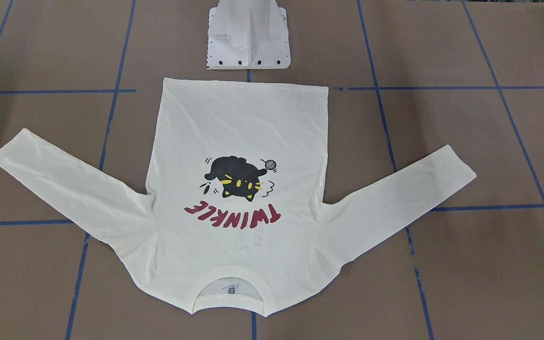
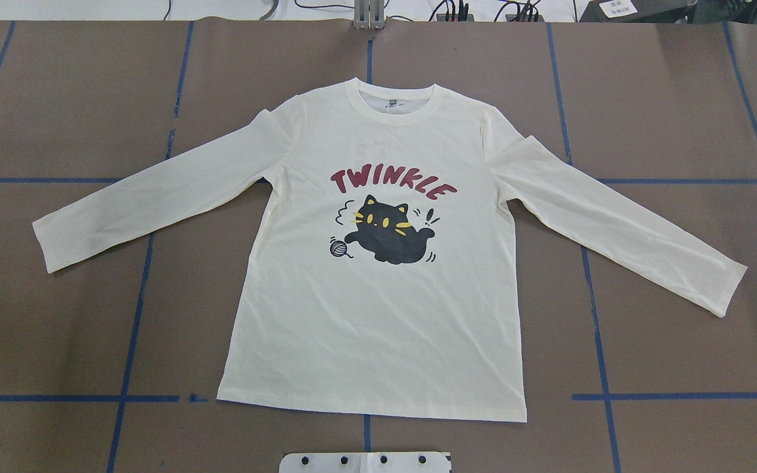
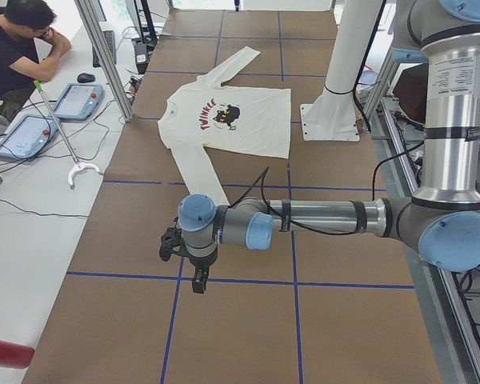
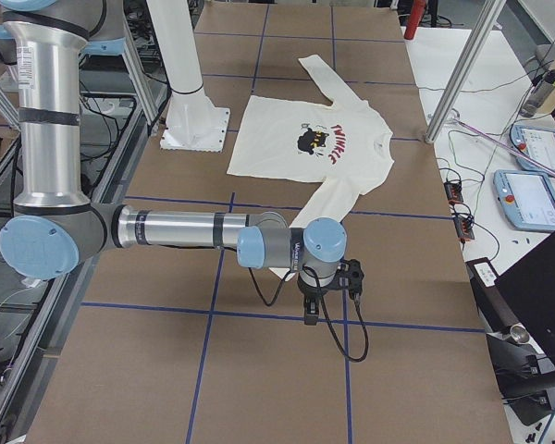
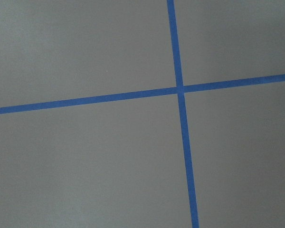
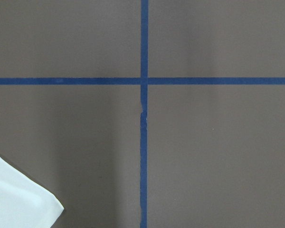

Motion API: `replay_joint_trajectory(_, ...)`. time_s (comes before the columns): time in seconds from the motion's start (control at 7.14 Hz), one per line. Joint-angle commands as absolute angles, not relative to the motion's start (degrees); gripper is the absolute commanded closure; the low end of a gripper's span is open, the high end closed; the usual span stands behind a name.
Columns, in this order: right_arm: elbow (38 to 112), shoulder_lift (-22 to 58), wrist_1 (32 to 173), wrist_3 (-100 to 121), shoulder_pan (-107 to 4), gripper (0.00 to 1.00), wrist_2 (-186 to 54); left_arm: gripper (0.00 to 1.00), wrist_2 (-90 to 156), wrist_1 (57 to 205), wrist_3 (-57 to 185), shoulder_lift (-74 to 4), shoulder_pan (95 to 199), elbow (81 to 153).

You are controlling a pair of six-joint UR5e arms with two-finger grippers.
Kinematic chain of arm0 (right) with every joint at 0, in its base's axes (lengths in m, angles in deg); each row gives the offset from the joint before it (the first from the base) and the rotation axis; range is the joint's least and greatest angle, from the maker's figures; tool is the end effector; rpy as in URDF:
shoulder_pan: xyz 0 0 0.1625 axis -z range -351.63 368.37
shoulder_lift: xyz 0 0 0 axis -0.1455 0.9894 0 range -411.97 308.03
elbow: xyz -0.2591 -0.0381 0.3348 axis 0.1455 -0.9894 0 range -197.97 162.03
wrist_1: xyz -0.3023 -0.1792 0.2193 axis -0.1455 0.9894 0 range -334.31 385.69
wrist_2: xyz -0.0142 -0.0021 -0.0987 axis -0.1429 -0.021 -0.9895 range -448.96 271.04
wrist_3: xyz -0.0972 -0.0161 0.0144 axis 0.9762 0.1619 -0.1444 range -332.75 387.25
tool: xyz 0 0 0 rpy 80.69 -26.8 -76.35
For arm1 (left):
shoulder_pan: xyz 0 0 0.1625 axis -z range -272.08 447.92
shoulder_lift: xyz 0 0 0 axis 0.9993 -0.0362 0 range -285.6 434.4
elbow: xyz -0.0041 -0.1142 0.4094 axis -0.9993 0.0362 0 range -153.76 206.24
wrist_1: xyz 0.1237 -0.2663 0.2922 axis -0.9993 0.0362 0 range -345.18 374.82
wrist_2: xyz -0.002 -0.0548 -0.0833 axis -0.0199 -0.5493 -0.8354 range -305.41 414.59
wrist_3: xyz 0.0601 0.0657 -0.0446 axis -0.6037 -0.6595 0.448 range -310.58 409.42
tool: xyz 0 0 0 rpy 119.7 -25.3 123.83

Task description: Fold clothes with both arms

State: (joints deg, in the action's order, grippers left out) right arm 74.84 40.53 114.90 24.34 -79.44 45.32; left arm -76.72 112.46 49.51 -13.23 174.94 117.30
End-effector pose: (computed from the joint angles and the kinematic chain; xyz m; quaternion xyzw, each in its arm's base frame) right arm 0.0456 -0.4768 0.6543 -0.0079 -0.3768 0.0022 0.9262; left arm -0.0423 -0.4848 0.6595 0.0422 0.3535 0.0431 0.9335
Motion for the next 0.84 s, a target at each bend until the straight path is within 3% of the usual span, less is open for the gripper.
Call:
replay_joint_trajectory(0.0,75.54,40.14,114.9,24.35,-79.0,0.0,45.6,0.0,-76.72,112.47,49.34,-13.22,174.94,117.21)
replay_joint_trajectory(0.42,75.29,39.44,114.9,24.44,-78.65,0.0,51.03,0.0,-77.06,112.9,49.6,-16.71,174.67,116.77)
replay_joint_trajectory(0.7,79.82,37.34,114.2,24.0,-77.77,0.0,52.27,0.0,-77.77,114.04,49.51,-20.15,174.59,116.86)
